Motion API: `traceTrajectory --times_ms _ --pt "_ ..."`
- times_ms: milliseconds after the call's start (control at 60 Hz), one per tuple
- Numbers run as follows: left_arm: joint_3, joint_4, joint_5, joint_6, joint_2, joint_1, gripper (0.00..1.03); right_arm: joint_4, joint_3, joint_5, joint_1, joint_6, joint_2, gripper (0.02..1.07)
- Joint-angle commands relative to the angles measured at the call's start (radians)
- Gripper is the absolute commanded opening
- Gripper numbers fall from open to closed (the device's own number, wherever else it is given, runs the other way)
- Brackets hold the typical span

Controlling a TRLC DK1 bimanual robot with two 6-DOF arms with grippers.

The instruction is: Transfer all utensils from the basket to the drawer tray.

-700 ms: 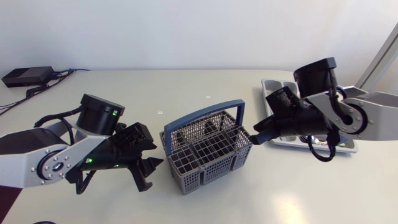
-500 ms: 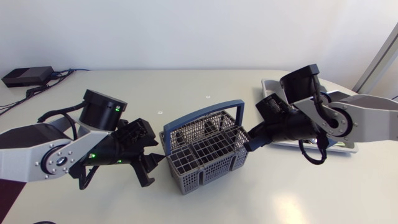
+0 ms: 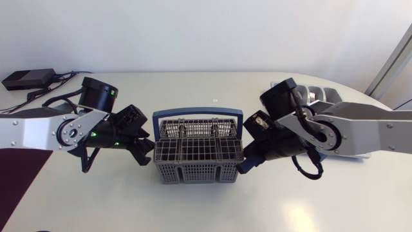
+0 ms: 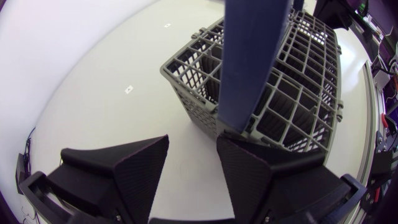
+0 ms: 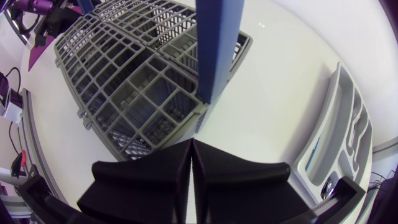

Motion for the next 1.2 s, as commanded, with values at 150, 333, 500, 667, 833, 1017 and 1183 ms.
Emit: traceTrajectory --times_ms 150,333,500,667,833,1017,1183 --pt "0.091 0.028 0.081 0.031 0.079 0.013 0.57 0.029 0.109 -0.008 0.021 0.034 0.090 0.07" --pt "0.129 0.026 0.096 0.031 0.108 0.027 0.57 0.039 0.159 0.015 0.014 0.040 0.135 0.07" --pt "0.154 0.026 0.098 0.031 0.127 0.033 0.57 0.039 0.170 0.013 0.009 0.040 0.147 0.07" --pt "0.154 0.026 0.098 0.031 0.136 0.037 0.57 0.039 0.159 0.016 0.003 0.039 0.139 0.07" --pt "0.123 0.025 0.098 0.032 0.111 0.050 0.60 0.054 0.124 0.035 -0.015 0.034 0.113 0.18" --pt "0.078 0.026 0.098 0.034 0.064 0.071 0.60 0.056 0.096 0.035 -0.041 0.031 0.075 0.19" --pt "0.043 0.023 0.098 0.034 0.003 0.114 0.60 0.051 0.060 0.042 -0.045 0.027 0.021 0.36"
